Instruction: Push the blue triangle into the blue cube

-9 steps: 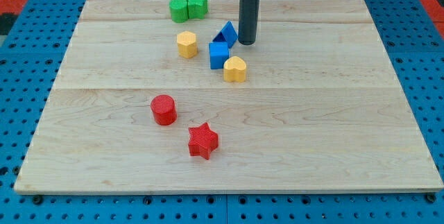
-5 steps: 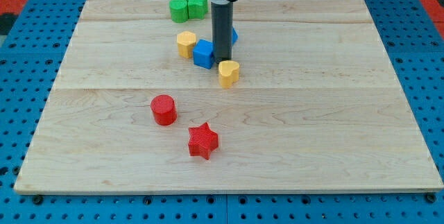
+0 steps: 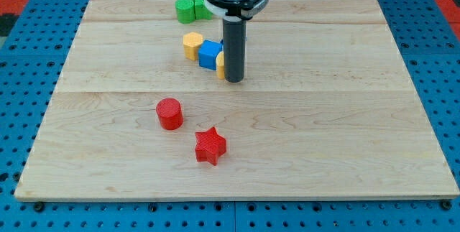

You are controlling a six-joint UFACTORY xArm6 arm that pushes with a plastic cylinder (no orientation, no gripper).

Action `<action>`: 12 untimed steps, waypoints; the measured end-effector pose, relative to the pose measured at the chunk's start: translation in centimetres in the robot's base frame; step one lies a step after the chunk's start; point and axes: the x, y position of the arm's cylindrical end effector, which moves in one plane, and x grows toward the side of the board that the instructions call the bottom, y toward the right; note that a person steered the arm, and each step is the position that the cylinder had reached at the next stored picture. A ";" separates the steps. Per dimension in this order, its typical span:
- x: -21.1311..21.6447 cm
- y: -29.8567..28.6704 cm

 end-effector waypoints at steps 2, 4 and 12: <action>-6.1 4.1; -10.1 -1.6; -19.4 -7.6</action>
